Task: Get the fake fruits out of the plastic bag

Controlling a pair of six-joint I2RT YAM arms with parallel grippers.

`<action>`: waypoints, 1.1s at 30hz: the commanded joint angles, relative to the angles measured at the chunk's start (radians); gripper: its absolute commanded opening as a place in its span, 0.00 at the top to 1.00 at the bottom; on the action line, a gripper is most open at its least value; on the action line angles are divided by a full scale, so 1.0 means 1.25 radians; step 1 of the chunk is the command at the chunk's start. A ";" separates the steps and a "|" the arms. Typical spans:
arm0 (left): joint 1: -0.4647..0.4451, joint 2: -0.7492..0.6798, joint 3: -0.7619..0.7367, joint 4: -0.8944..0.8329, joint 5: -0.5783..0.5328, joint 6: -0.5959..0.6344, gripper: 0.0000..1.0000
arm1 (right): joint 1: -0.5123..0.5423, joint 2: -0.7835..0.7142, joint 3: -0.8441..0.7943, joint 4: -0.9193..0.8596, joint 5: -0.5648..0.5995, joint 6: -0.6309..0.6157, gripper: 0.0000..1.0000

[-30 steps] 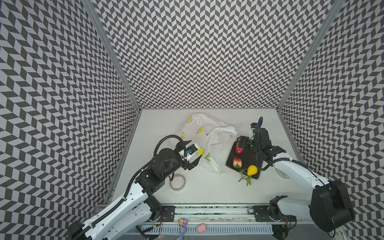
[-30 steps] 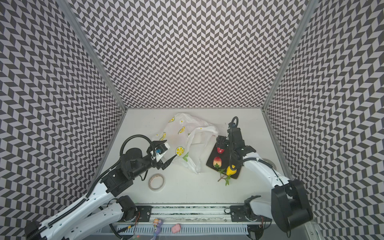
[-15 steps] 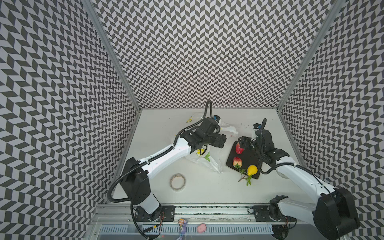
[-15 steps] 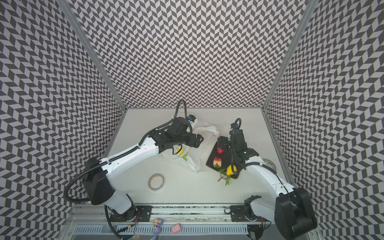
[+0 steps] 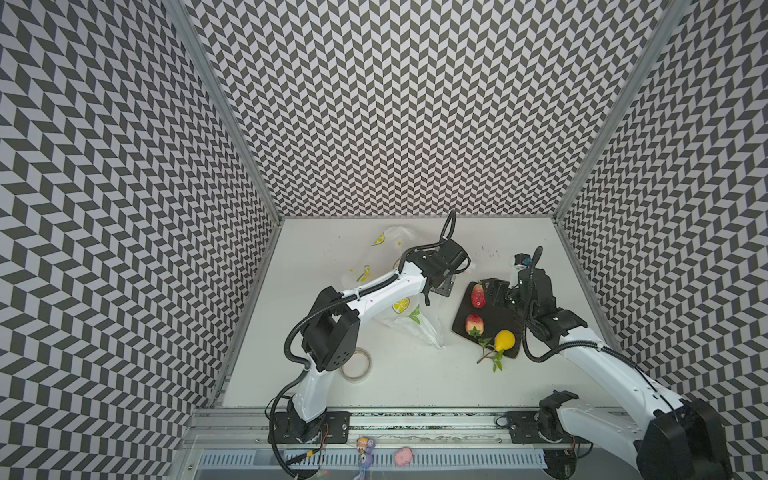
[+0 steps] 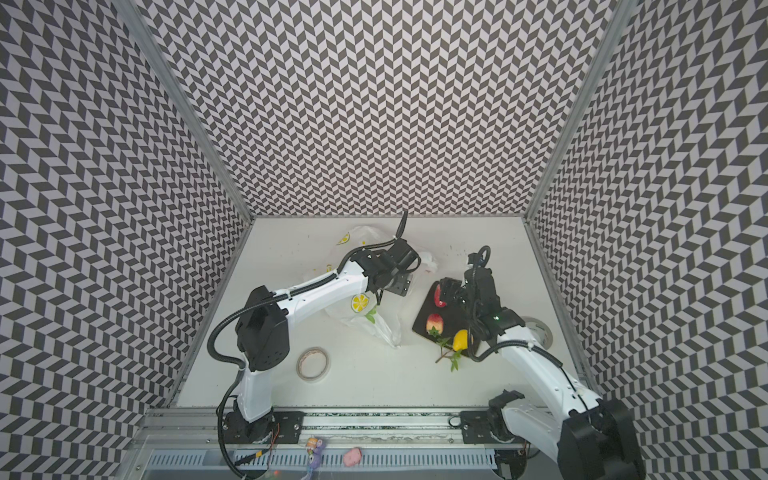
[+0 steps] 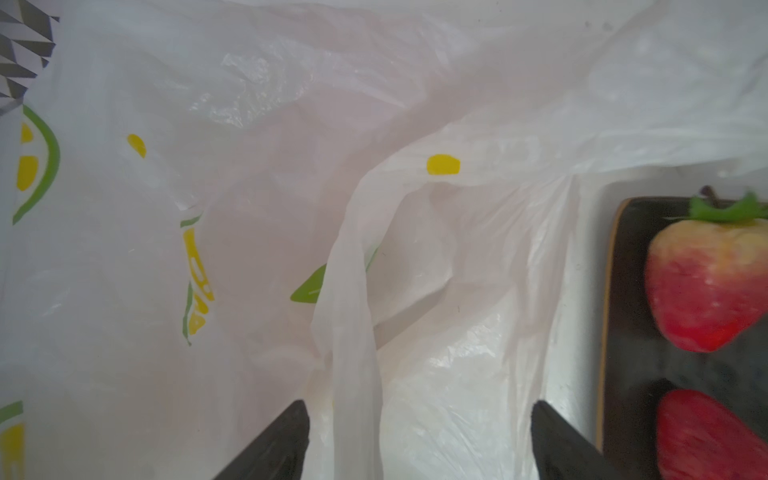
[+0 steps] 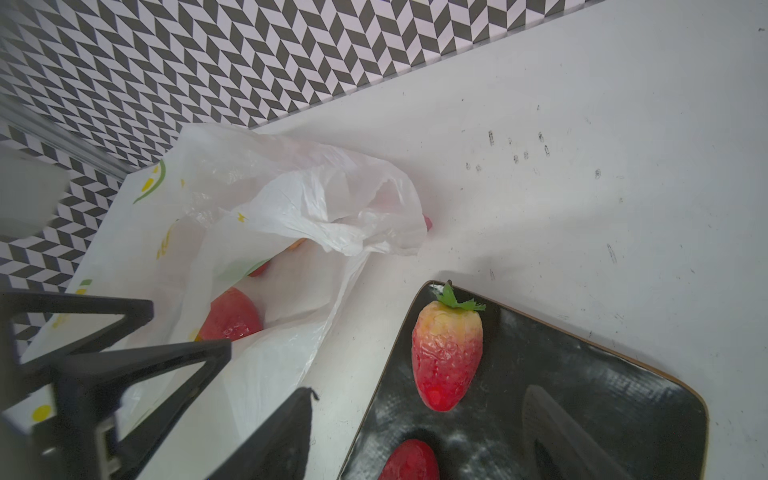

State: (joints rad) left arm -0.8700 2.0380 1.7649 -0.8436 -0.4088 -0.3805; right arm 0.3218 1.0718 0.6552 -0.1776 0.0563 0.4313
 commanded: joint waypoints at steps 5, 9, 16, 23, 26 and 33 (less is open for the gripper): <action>0.026 0.044 0.040 -0.033 -0.103 0.019 0.39 | -0.005 -0.014 -0.010 0.056 -0.004 0.014 0.22; 0.032 0.051 0.020 -0.010 -0.128 0.031 0.56 | -0.004 -0.007 -0.015 0.068 -0.018 0.022 0.23; 0.039 0.004 -0.009 0.036 -0.182 0.061 0.95 | -0.003 0.021 -0.012 0.142 -0.218 -0.070 0.29; 0.050 -0.224 -0.264 0.310 -0.092 0.181 1.00 | 0.171 0.074 0.000 0.284 -0.335 -0.097 0.34; 0.061 -0.309 -0.363 0.397 -0.020 0.232 1.00 | 0.265 0.142 0.032 0.313 -0.291 -0.112 0.35; 0.097 -0.418 -0.479 0.467 0.108 0.295 1.00 | 0.291 0.346 0.107 0.387 -0.241 -0.104 0.41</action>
State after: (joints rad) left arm -0.7704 1.5387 1.1965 -0.3344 -0.3798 -0.0578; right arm 0.6800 1.4239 0.7391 0.2142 -0.2802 0.3134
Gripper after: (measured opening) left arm 0.047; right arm 0.587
